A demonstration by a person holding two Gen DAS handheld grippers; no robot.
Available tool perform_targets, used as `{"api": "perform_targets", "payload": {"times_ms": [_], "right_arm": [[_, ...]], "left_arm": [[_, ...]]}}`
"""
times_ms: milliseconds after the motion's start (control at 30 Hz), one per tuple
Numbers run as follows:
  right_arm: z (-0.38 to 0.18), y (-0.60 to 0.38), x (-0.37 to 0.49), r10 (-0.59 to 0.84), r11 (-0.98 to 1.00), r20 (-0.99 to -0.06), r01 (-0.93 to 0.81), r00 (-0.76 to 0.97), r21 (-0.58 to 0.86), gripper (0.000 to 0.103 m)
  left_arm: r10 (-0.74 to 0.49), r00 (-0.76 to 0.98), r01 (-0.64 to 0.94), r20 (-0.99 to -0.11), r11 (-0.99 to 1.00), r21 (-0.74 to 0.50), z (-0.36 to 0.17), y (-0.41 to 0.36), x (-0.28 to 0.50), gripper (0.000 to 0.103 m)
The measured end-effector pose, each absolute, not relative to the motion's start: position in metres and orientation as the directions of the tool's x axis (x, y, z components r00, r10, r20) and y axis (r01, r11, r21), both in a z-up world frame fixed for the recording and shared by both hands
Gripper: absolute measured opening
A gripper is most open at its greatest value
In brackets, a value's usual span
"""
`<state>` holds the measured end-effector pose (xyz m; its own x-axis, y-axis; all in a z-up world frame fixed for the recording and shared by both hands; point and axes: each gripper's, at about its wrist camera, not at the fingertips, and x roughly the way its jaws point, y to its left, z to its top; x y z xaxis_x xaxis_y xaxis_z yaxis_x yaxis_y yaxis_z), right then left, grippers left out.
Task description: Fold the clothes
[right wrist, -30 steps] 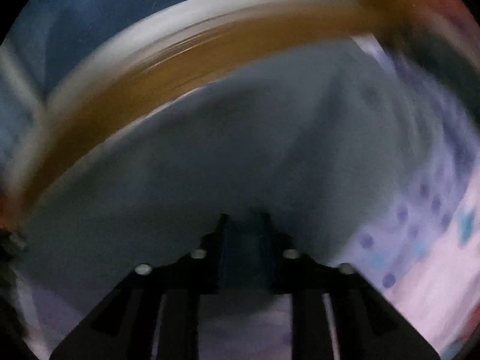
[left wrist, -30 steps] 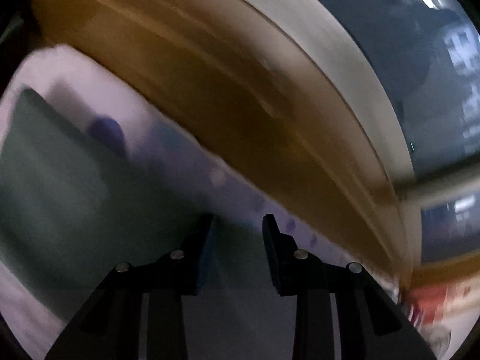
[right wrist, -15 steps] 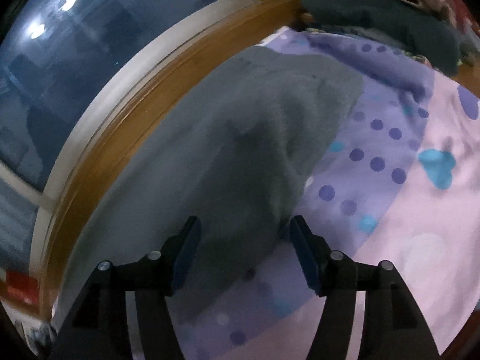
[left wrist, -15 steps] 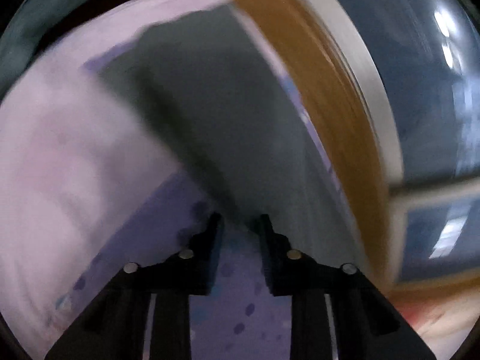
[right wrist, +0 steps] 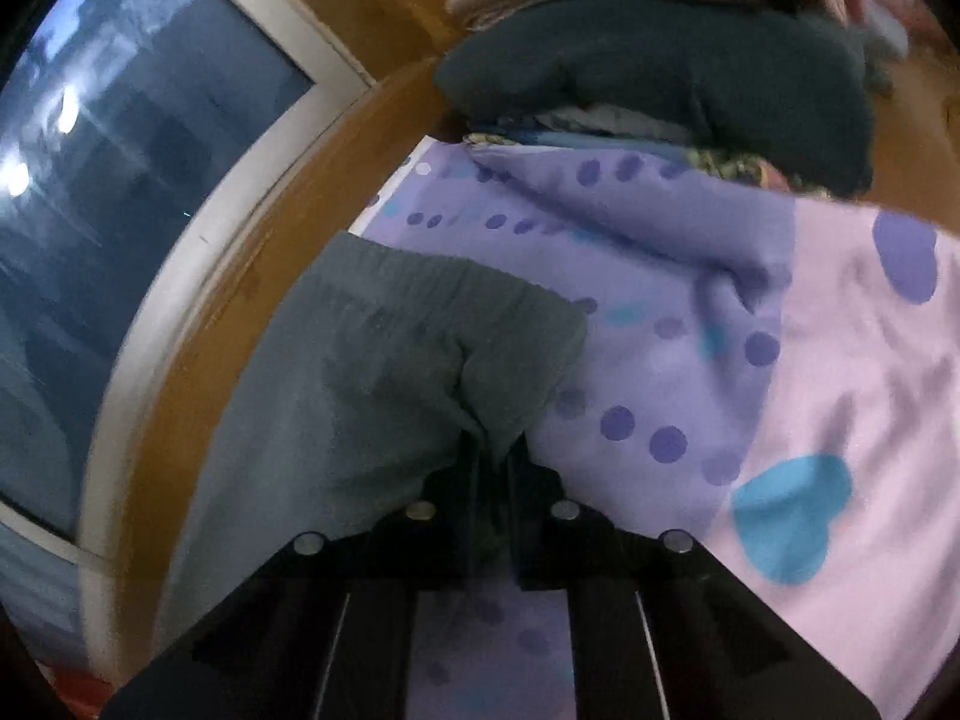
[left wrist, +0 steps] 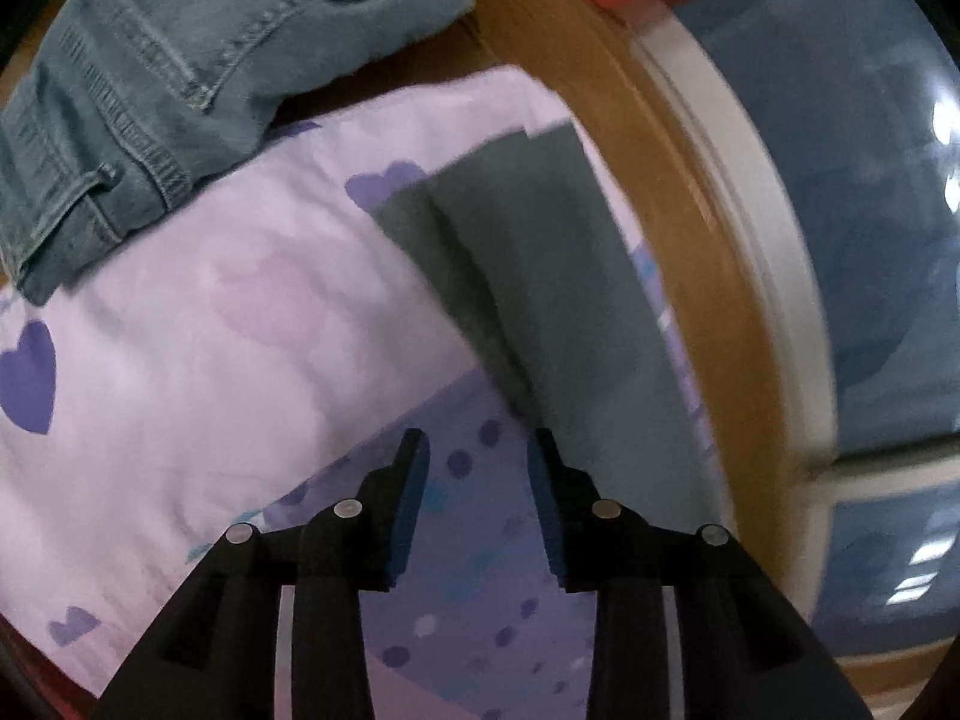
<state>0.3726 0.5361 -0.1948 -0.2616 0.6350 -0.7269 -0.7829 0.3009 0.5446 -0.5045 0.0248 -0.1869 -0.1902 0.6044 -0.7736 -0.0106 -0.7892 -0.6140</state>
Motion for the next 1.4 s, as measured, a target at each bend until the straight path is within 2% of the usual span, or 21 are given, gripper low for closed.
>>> {"api": "perform_targets", "payload": {"times_ms": [33,100,133,200,233,333,367,467,567,667,933,967,1000,1033,1067,1100,1133,1267,1400], "right_arm": [[-0.195,0.533,0.373,0.635,0.304,-0.719,-0.765,-0.282,0.568,0.007],[-0.192,0.524,0.376,0.636,0.308,-0.704,-0.733,-0.315,0.606,0.018],[-0.193,0.522,0.379,0.634,0.316,-0.703,-0.721,-0.322,0.616,0.035],[-0.195,0.519,0.387,0.660,0.314,-0.660,-0.667,-0.358,0.676,0.047],[-0.195,0.519,0.388,0.674,0.315,-0.643,-0.645,-0.365,0.696,0.053],[-0.192,0.532,0.381,0.681,0.320,-0.639,-0.641,-0.356,0.698,0.068],[-0.189,0.544,0.371,0.660,0.315,-0.662,-0.670,-0.354,0.672,0.068],[-0.188,0.567,0.349,0.620,0.305,-0.710,-0.732,-0.334,0.609,0.067],[-0.188,0.576,0.333,0.616,0.307,-0.738,-0.780,-0.275,0.546,0.061],[-0.186,0.573,0.325,0.609,0.310,-0.753,-0.799,-0.250,0.516,0.061],[-0.188,0.561,0.312,0.623,0.327,-0.747,-0.791,-0.231,0.517,0.061],[-0.189,0.561,0.313,0.625,0.334,-0.744,-0.782,-0.234,0.526,0.061],[-0.190,0.561,0.314,0.628,0.339,-0.741,-0.774,-0.238,0.536,0.061],[-0.190,0.561,0.316,0.631,0.343,-0.737,-0.765,-0.243,0.546,0.061],[-0.191,0.560,0.317,0.631,0.353,-0.738,-0.759,-0.239,0.547,0.053],[-0.192,0.560,0.319,0.628,0.365,-0.742,-0.754,-0.234,0.546,0.037],[-0.195,0.560,0.321,0.620,0.373,-0.746,-0.746,-0.242,0.552,0.008],[-0.197,0.550,0.338,0.685,0.374,-0.655,-0.618,-0.319,0.691,0.007],[-0.176,0.549,0.347,0.733,0.330,-0.581,-0.561,-0.354,0.759,0.006]], "left_arm": [[0.626,-0.191,0.018,-0.756,-0.768,-0.641,-0.189,0.020,-0.509,0.038],[0.674,-0.191,0.092,-0.713,-0.711,-0.697,-0.195,0.007,-0.518,0.040],[0.707,-0.202,0.133,-0.678,-0.666,-0.734,-0.197,-0.001,-0.523,0.042],[0.774,-0.227,0.200,-0.590,-0.556,-0.807,-0.201,-0.014,-0.534,0.055],[0.799,-0.232,0.217,-0.555,-0.514,-0.830,-0.202,-0.021,-0.542,0.057],[0.807,-0.221,0.250,-0.548,-0.496,-0.831,-0.206,-0.023,-0.561,0.058],[0.803,-0.212,0.252,-0.557,-0.505,-0.825,-0.207,-0.022,-0.567,0.058],[0.801,-0.186,0.245,-0.569,-0.523,-0.816,-0.213,-0.020,-0.585,0.059],[0.792,-0.119,0.246,-0.599,-0.561,-0.790,-0.216,-0.017,-0.603,0.059],[0.773,-0.081,0.215,-0.629,-0.603,-0.768,-0.221,0.000,-0.608,0.059],[0.682,-0.109,0.065,-0.723,-0.721,-0.690,-0.205,0.035,-0.624,0.058],[0.666,-0.116,0.044,-0.737,-0.738,-0.674,-0.204,0.039,-0.624,0.053],[0.645,-0.123,0.030,-0.754,-0.758,-0.652,-0.204,0.041,-0.623,0.035],[0.627,-0.126,0.030,-0.769,-0.772,-0.634,-0.205,0.041,-0.623,0.024],[0.623,-0.122,0.043,-0.773,-0.774,-0.631,-0.207,0.040,-0.624,0.016],[0.628,-0.120,0.060,-0.769,-0.768,-0.637,-0.209,0.038,-0.625,0.008],[0.645,-0.122,0.083,-0.755,-0.751,-0.655,-0.210,0.035,-0.626,0.007],[0.712,-0.143,0.157,-0.688,-0.670,-0.726,-0.204,0.023,-0.630,0.005],[0.754,-0.171,0.143,-0.634,-0.618,-0.773,-0.176,0.021,-0.636,0.004]]}}
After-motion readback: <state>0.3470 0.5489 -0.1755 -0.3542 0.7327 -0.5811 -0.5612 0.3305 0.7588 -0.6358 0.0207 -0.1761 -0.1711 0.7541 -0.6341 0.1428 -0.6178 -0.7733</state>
